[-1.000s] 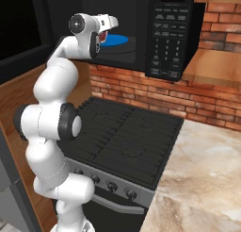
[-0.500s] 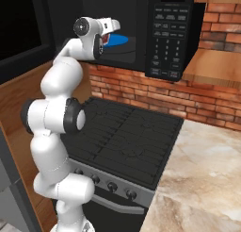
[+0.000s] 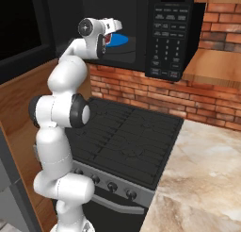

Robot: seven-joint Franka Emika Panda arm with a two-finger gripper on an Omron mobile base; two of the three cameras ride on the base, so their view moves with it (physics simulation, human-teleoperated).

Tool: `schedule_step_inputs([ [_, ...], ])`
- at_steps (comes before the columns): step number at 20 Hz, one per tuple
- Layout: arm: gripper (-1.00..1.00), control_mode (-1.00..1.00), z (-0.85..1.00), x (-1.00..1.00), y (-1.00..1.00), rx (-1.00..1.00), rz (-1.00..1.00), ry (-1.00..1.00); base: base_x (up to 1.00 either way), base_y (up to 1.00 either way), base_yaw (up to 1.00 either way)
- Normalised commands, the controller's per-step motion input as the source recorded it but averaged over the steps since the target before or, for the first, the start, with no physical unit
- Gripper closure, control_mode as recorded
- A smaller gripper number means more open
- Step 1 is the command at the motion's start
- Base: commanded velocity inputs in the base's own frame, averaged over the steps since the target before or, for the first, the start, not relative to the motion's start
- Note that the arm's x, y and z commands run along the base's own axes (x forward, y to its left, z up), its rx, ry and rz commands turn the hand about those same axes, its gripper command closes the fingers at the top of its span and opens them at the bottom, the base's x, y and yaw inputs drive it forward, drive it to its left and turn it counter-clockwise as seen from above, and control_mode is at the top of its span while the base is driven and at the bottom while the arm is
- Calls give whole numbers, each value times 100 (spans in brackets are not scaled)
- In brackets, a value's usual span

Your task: Transport the steak from the fridge to the microwave and turn on the microwave.

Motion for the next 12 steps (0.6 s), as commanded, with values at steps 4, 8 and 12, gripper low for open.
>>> schedule_step_inputs([
  [4, -100, -100, 0, 22, 2, 0, 0, 0, 0, 0, 0],
  [8, -100, -100, 0, 0, 0, 0, 0, 0, 0, 0, 0],
  [12, -100, -100, 0, 0, 0, 3, 0, 0, 0, 0, 0],
])
